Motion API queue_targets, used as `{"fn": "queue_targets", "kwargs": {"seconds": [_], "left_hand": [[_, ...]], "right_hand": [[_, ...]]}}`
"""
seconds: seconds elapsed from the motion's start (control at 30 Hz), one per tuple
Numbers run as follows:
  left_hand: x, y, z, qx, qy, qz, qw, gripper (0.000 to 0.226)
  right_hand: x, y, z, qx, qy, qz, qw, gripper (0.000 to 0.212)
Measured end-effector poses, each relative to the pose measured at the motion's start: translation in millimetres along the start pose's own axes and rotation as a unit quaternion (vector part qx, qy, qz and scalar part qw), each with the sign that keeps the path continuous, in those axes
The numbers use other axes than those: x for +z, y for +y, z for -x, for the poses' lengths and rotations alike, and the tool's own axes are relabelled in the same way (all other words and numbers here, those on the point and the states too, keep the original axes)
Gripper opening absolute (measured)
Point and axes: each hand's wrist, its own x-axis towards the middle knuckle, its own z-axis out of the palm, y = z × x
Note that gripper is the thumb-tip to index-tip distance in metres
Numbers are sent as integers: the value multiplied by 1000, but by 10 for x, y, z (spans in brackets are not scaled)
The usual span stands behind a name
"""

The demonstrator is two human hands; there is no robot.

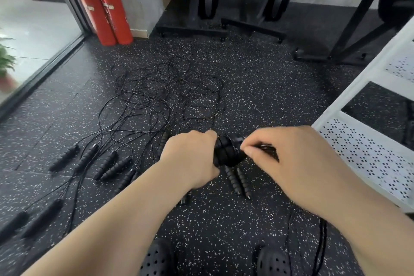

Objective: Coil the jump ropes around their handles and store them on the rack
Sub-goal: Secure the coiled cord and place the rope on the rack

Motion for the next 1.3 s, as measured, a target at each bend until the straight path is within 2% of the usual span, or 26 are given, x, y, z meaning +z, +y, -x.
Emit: {"fn": "queue_targets", "kwargs": {"seconds": [0.07,0.13,0.3,0.37,0.57,0.67,0.7,0.77,0.87,1.03,1.1,1.2,1.3], "left_hand": [[35,94,47,53,-24,-4,998,40],[52,175,94,109,-25,-8,994,36],[-11,245,149,213,8,-17,977,33],[-47,239,140,235,30,-5,971,33],[-107,163,119,237,81,106,962,42],[-141,129,114,193,101,200,955,40],[-160,124,110,171,104,230,952,40],[-196,114,80,117,104,278,948,39],[-180,23,-21,22,99,321,942,34],[-66,-159,-140,-80,103,179,975,37],[-32,-187,-140,-88,101,117,984,40],[11,-191,-124,-70,97,41,992,43],[38,-135,-101,-37,89,8,995,49]], "right_hand": [[-10,107,-86,3,32,-35,999,4],[25,237,-169,2,39,-66,997,10],[122,459,-311,28,-16,-111,993,22],[131,524,-340,47,-30,-166,985,23],[155,636,-369,87,-63,-359,927,34],[287,560,-402,125,-80,-456,878,25],[328,532,-411,139,-73,-459,874,26],[417,457,-394,150,-55,-403,901,47],[537,331,-329,128,-71,-308,940,45],[654,35,-165,82,-171,-199,961,28],[609,-64,-85,56,-179,-131,973,21],[462,-151,-25,14,-105,-35,994,17],[293,-91,-64,-11,-43,-11,999,18]]}}
